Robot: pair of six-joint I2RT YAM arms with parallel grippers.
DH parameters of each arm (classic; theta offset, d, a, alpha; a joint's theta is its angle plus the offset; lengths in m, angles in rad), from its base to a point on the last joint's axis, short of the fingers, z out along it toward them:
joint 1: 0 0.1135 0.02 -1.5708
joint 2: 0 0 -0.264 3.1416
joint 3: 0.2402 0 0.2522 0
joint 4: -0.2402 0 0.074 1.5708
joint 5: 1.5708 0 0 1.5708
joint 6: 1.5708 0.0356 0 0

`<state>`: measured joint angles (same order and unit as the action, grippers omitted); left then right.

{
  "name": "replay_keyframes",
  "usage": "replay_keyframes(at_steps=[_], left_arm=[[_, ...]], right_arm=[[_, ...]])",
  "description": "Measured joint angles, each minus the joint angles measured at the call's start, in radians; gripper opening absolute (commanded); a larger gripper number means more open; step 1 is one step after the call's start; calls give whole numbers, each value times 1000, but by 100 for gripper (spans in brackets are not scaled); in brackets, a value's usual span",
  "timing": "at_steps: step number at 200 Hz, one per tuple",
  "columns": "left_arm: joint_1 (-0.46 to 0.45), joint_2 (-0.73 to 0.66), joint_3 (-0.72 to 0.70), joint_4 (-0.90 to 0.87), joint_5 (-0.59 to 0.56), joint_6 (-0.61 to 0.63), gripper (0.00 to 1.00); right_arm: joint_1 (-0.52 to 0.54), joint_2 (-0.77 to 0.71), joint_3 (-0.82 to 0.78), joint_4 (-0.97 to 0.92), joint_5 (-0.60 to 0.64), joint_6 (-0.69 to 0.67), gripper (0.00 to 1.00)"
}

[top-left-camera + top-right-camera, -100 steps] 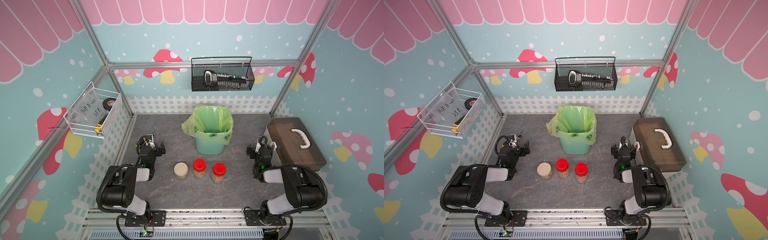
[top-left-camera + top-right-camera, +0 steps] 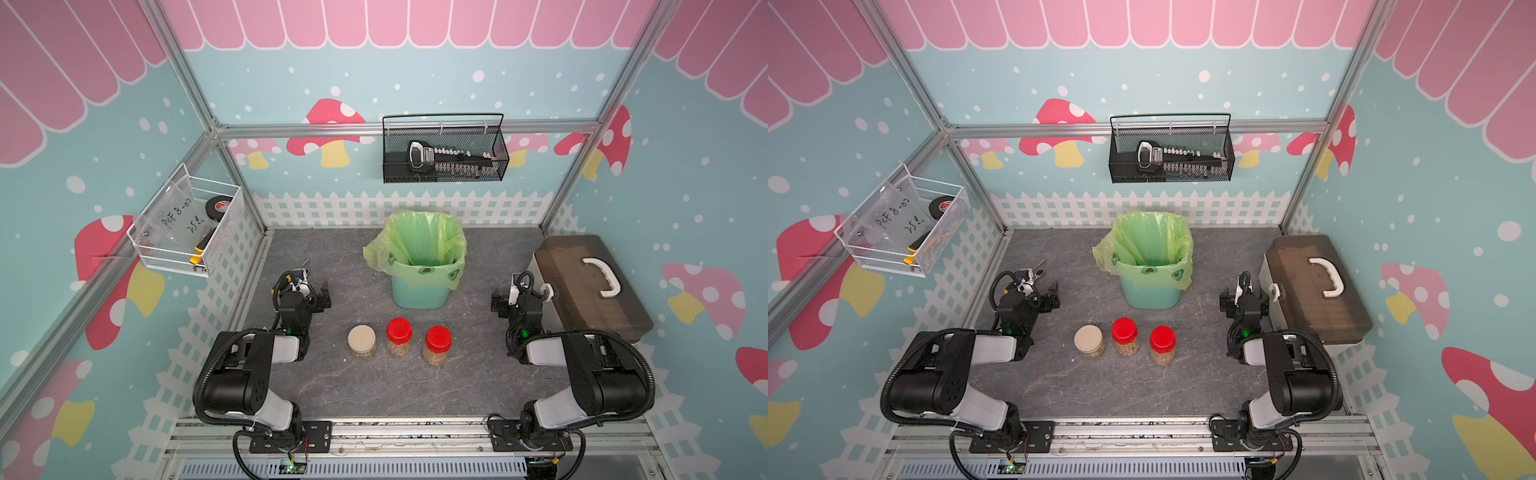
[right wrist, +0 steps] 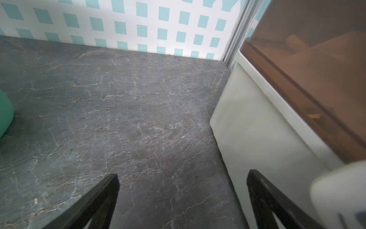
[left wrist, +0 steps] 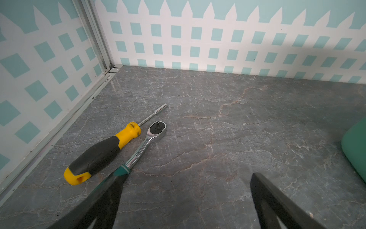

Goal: Empty moldy peanuts from jars
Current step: Move the jar to the center of the board.

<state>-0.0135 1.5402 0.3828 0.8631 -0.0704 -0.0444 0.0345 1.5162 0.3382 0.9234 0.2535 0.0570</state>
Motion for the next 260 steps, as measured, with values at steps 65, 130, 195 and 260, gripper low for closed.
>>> replay_keyframes(at_steps=[65, 130, 195, 260], left_arm=[[-25, -28, 2, -30, -90, -4, 100], [-66, -424, 217, -424, -183, -220, 90], [-267, -769, 126, -802, -107, -335, 84], [-602, -1102, -10, -1100, -218, -444, 94]], right_arm=[[1, -14, 0, -19, 30, 5, 99], [5, -296, 336, -587, 76, 189, 70], [98, -374, 567, -1046, -541, 248, 50], [490, -467, 620, -1398, -616, 216, 62]])
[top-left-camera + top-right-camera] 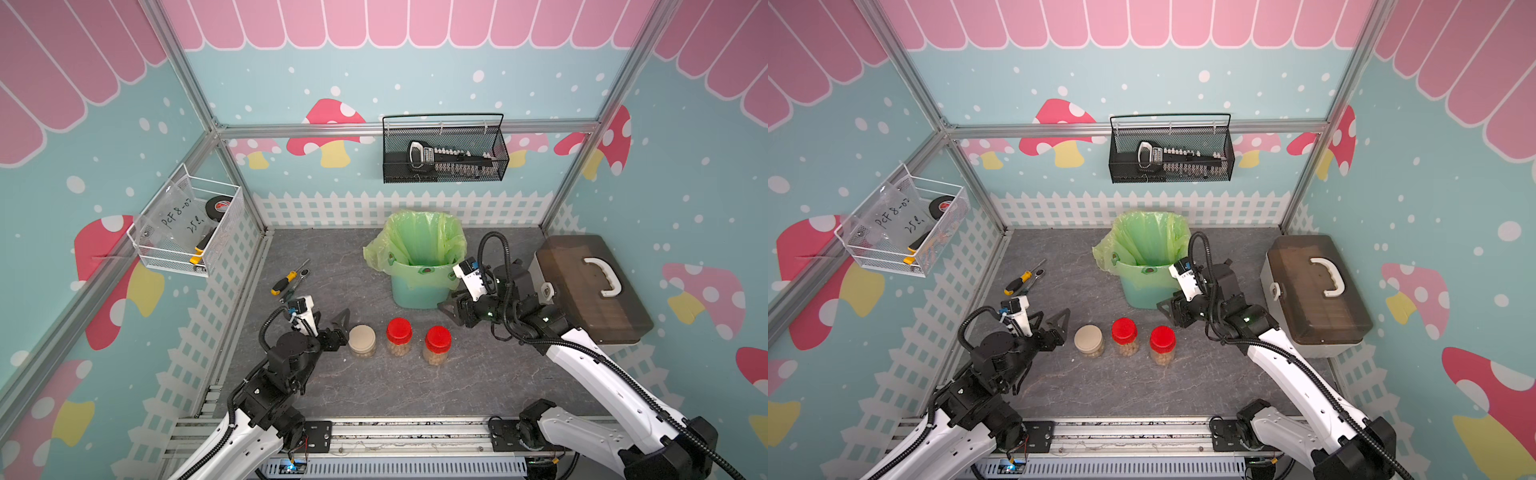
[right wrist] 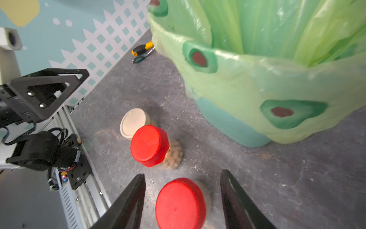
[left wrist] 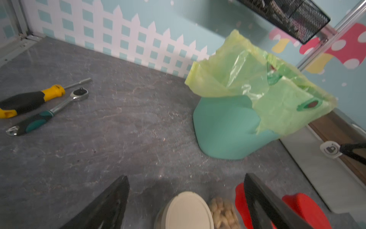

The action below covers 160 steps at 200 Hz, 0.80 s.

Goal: Empty moldy peanuts from jars
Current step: Move the jar to the center of the board.

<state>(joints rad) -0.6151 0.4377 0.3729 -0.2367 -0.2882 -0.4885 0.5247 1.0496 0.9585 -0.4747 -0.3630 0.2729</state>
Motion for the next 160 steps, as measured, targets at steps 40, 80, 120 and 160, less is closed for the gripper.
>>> replay_keyframes(at_steps=[40, 80, 120, 160], left_arm=[[-141, 39, -22, -46, -65, -27, 99], [-169, 24, -80, -55, -116, -50, 99], [-171, -14, -112, -60, -114, -53, 99], [-171, 53, -112, -47, -97, -47, 100]], right_arm=[[88, 15, 25, -153, 129, -11, 70], [169, 44, 51, -240, 222, -2, 77], [244, 154, 90, -274, 304, -3, 85], [275, 238, 91, -297, 373, 3, 89]])
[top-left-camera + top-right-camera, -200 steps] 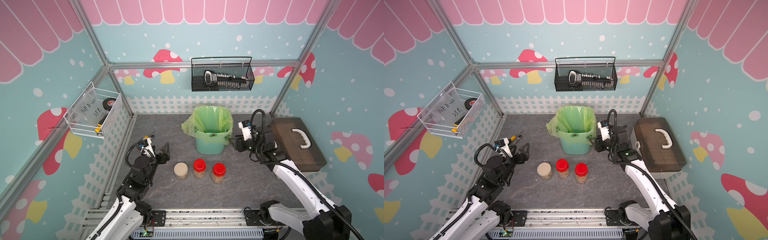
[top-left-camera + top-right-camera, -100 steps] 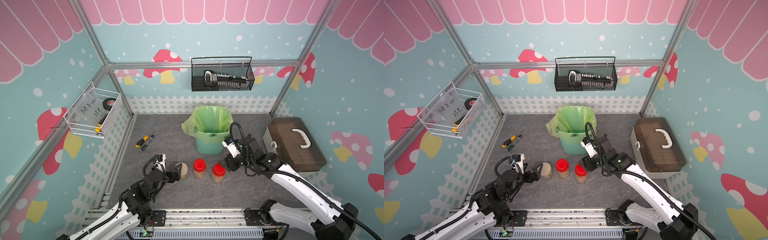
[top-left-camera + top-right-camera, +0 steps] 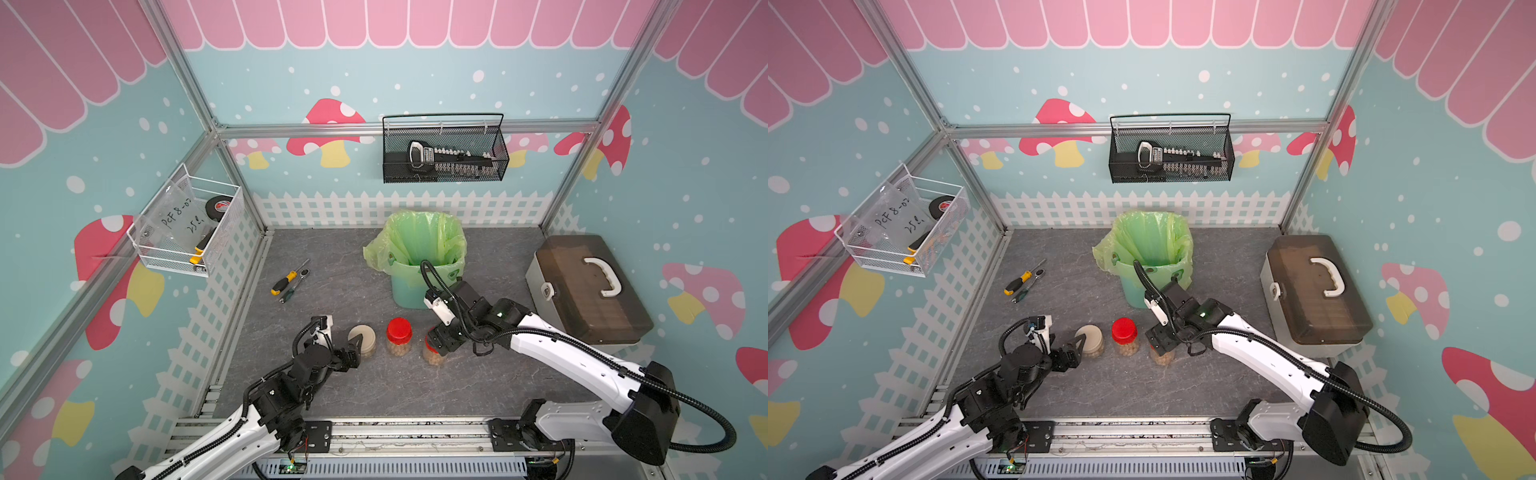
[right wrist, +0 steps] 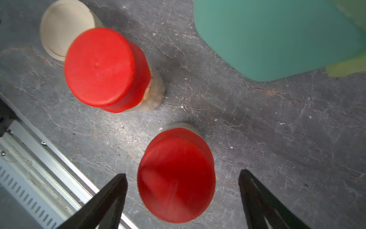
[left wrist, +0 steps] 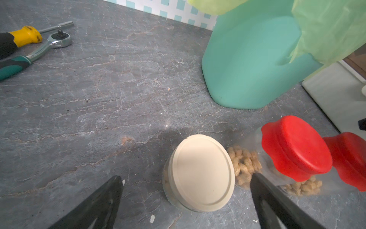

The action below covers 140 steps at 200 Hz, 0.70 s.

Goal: Empty moldy peanuts from jars
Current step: Move the jar to the center of the board.

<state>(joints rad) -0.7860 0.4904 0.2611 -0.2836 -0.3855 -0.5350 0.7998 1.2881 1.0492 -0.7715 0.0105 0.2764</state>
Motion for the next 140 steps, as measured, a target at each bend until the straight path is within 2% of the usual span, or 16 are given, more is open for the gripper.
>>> replay_keyframes(at_steps=[53, 80, 121, 140], left_arm=[[0, 35, 0, 26, 17, 16, 99], [0, 55, 0, 45, 27, 24, 99], [0, 84, 1, 64, 41, 39, 99], [0, 87, 1, 66, 42, 46, 99]], right_arm=[[1, 28, -41, 44, 16, 22, 88], [1, 44, -71, 77, -10, 42, 79], [1, 52, -82, 97, -20, 63, 60], [-3, 32, -97, 98, -4, 72, 56]])
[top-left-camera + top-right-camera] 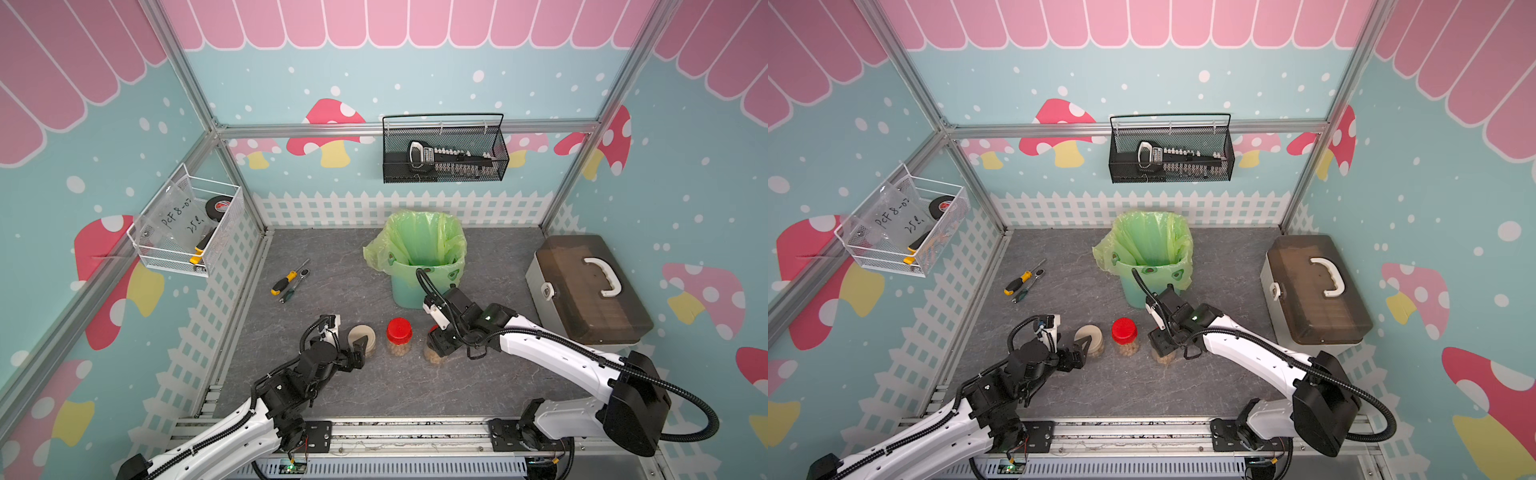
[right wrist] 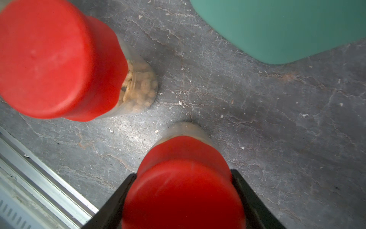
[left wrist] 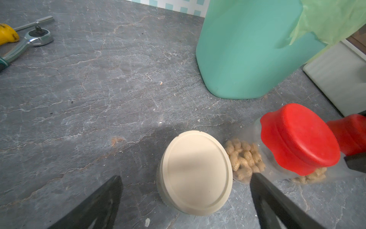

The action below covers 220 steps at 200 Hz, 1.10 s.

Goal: Empty moldy peanuts from jars
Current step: Move the jar to the center of the board.

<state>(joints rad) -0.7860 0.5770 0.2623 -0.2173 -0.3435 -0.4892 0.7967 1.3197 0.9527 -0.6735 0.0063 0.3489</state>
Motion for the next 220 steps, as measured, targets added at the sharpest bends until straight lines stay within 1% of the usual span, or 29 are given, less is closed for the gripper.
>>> replay_keyframes(at_steps=[11, 25, 55, 76, 98, 132, 146, 163, 188, 202, 220], left_arm=[[0, 1, 0, 2, 0, 3, 99], [0, 7, 4, 4, 1, 8, 99], [8, 29, 23, 7, 4, 24, 99], [15, 38, 32, 10, 5, 33, 100], [34, 53, 37, 18, 21, 46, 99], [79, 85, 57, 20, 65, 64, 99], [94, 85, 60, 20, 82, 71, 99], [110, 84, 62, 20, 95, 76, 99], [123, 68, 62, 19, 106, 83, 99], [131, 58, 62, 18, 113, 85, 99], [142, 51, 62, 18, 121, 86, 99]], right_arm=[[-13, -17, -12, -3, 1, 0, 54], [-56, -49, -29, -12, 3, -2, 54], [-233, -124, -42, -37, 6, -30, 54], [-367, -140, -39, -37, 11, -50, 54], [-470, -106, -10, -34, 27, -68, 54], [-609, 29, 66, 24, 26, -94, 54], [-640, 87, 91, 47, 37, -104, 54], [-651, 138, 111, 60, 44, -114, 55], [-651, 163, 122, 82, 45, -121, 59], [-651, 166, 122, 89, 46, -125, 64], [-651, 166, 122, 91, 46, -131, 74]])
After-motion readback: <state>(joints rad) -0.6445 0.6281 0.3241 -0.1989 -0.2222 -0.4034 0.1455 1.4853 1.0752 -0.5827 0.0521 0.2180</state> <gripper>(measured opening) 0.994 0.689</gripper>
